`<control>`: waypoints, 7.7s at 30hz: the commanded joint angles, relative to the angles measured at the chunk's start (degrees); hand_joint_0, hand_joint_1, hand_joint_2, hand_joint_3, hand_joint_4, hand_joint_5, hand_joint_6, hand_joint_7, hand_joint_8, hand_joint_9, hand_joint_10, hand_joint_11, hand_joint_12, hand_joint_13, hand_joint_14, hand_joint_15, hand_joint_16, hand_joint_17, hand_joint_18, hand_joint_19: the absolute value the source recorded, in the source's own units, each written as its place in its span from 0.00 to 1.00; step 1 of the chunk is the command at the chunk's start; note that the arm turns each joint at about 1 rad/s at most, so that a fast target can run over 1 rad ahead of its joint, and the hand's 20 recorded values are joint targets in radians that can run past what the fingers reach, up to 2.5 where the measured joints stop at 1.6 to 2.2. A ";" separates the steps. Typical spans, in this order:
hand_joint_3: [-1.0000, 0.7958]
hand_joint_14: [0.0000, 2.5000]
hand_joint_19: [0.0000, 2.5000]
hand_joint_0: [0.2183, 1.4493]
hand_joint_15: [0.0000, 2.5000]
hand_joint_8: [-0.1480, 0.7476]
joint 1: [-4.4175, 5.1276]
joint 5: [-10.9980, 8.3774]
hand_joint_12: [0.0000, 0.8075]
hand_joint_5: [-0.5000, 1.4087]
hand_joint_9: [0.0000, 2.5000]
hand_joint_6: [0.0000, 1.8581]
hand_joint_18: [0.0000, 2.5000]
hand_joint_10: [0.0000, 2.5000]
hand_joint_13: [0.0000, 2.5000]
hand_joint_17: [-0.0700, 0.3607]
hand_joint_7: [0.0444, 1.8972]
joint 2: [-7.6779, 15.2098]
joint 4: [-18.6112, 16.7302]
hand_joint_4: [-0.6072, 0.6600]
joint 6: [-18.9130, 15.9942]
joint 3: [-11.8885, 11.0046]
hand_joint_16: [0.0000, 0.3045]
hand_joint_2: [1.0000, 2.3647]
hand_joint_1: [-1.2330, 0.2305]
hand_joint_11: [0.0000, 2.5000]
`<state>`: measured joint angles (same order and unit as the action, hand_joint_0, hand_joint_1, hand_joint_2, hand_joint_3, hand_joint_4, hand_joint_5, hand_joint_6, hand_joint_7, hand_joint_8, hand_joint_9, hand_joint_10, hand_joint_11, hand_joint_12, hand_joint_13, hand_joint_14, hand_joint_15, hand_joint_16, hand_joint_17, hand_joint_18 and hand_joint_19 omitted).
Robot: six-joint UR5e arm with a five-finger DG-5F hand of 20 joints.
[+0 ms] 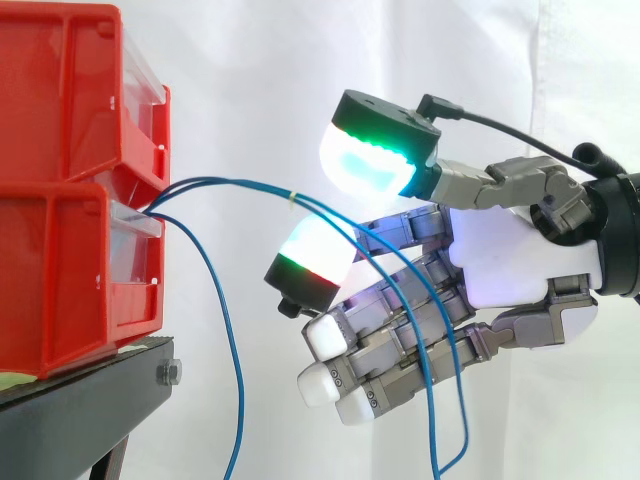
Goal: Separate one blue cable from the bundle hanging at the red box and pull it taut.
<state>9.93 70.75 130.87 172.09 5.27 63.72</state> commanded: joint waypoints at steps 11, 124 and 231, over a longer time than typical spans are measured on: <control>0.36 0.01 0.13 0.33 0.12 0.47 0.00 0.00 0.35 0.15 0.36 0.49 0.19 0.01 0.28 0.34 0.54 0.00 0.00 0.53 0.00 0.00 0.11 0.01 0.39 0.26; 0.28 0.01 0.18 0.35 0.22 0.39 -0.09 0.18 0.31 0.16 0.43 0.50 0.26 0.01 0.37 0.37 0.53 0.00 0.61 0.39 -0.09 0.00 0.13 0.00 0.13 0.35; 0.30 0.01 0.18 0.34 0.25 0.40 5.54 -11.87 0.36 0.17 0.51 0.50 0.25 0.01 0.40 0.36 0.54 -6.68 -0.62 0.46 -4.13 13.10 0.13 0.00 0.35 0.55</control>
<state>15.32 58.85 124.17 173.73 1.23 75.80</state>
